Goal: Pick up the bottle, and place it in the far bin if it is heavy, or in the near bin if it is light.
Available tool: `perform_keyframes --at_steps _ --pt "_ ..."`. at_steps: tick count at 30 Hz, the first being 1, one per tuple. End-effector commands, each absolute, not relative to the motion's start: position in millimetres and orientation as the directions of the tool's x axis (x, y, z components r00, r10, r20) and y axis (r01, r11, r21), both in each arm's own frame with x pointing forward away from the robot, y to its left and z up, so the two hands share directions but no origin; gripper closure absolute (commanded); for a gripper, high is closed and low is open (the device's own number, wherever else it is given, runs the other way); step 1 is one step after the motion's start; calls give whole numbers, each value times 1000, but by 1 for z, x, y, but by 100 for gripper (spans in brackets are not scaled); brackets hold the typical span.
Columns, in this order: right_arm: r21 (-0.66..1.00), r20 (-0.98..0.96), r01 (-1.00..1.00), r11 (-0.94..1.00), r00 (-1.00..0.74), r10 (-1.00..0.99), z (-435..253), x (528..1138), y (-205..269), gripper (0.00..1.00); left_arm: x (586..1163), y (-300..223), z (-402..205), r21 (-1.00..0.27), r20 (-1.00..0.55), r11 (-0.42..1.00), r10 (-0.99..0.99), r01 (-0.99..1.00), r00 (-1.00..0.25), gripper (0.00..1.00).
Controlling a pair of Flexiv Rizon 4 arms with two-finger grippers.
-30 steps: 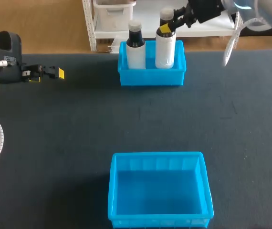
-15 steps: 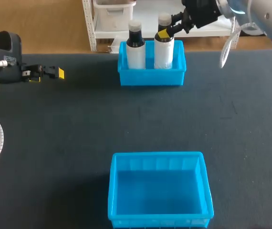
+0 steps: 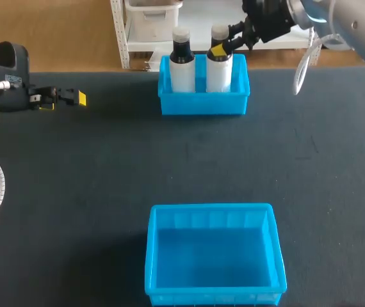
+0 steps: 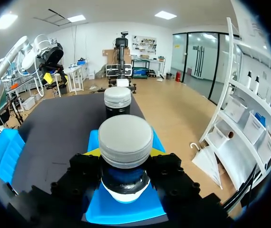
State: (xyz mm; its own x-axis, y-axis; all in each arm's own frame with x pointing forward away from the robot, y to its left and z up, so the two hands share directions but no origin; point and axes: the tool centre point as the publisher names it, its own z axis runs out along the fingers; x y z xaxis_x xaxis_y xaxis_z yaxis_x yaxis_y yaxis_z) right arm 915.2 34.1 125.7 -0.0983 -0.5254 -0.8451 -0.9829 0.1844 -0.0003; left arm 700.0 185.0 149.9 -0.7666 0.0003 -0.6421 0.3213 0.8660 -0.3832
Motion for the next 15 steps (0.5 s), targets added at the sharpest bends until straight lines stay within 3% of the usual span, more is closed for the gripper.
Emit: perform_keyframes --at_steps 1,6,11,12,15 --pt "16 -841 -988 155 -97 -532 126 925 37 100 700 185 150 -383 -642 866 0 321 -767 0" --pt "19 -838 -989 146 -96 -537 125 925 38 99 700 185 150 -383 -642 866 0 321 -767 0" --pt "28 -836 -989 145 -103 -539 122 924 37 79 700 185 150 -383 -642 866 0 321 -767 0" --pt "29 -836 -989 145 -104 -539 122 924 37 69 700 185 150 -383 -642 866 0 321 -767 0" --pt "36 -834 -989 146 -110 -540 121 923 36 55 700 185 150 -383 -642 866 0 321 -767 0"
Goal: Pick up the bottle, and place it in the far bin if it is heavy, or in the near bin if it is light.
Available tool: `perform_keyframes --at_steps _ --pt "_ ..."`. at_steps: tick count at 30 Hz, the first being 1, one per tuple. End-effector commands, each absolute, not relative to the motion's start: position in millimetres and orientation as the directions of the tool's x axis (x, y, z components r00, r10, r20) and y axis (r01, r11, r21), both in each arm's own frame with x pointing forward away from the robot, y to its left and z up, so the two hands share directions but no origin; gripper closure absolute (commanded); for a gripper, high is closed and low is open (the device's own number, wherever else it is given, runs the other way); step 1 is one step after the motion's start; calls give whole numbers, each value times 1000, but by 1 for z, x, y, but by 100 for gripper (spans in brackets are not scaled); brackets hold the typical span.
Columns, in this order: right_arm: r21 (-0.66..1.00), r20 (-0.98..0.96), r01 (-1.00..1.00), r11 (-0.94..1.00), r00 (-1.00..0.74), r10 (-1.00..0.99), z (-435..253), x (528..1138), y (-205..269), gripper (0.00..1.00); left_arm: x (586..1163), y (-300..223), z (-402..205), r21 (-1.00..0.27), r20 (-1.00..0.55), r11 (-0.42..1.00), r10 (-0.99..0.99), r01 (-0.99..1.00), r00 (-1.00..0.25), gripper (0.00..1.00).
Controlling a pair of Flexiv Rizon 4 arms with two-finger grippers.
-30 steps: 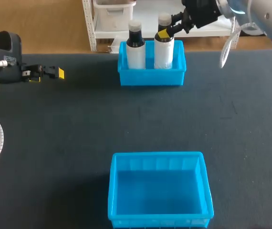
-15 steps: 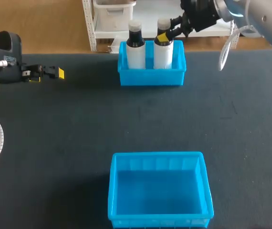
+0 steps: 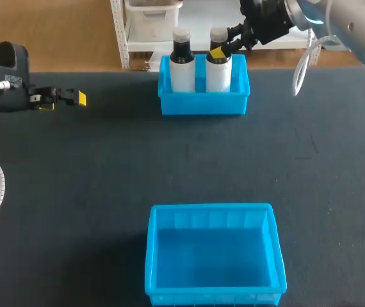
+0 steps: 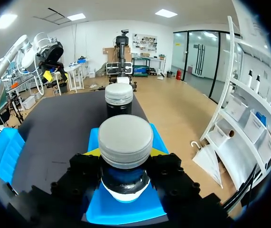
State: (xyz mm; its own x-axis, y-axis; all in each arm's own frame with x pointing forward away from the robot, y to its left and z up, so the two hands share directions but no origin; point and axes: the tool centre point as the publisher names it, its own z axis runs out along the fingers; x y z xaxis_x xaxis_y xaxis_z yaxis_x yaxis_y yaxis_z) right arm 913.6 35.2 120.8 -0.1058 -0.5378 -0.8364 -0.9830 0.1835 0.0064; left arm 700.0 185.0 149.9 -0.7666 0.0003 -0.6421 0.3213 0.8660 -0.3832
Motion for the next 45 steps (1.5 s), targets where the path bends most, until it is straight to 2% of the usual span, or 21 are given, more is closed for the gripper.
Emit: perform_keyframes --at_steps 1,3,4,5,17,31,37,45 --pt "38 -834 -989 146 -111 -540 121 923 36 55 700 185 150 -383 -642 866 0 321 -767 0" --pt "44 -832 -988 146 -117 -543 120 923 36 52 700 185 150 -383 -642 866 0 321 -767 0" --pt "49 -830 -988 149 -123 -543 120 923 35 31 700 185 150 -383 -642 866 0 321 -767 0" --pt "64 -825 -986 156 -140 -547 120 922 34 0 700 185 150 -383 -642 866 0 321 -767 0" --pt "113 -815 -961 252 -235 -529 134 907 -4 0 700 185 150 -383 -642 866 0 321 -767 0" --pt "127 -794 -929 347 -305 -526 167 850 -66 0 700 185 150 -383 -642 866 0 321 -767 0" --pt "184 -763 -896 404 -389 -516 171 818 -89 0 700 185 150 -383 -642 866 0 321 -767 0" --pt "184 -763 -896 404 -389 -516 171 818 -89 0 700 185 150 -383 -642 866 0 321 -767 0"
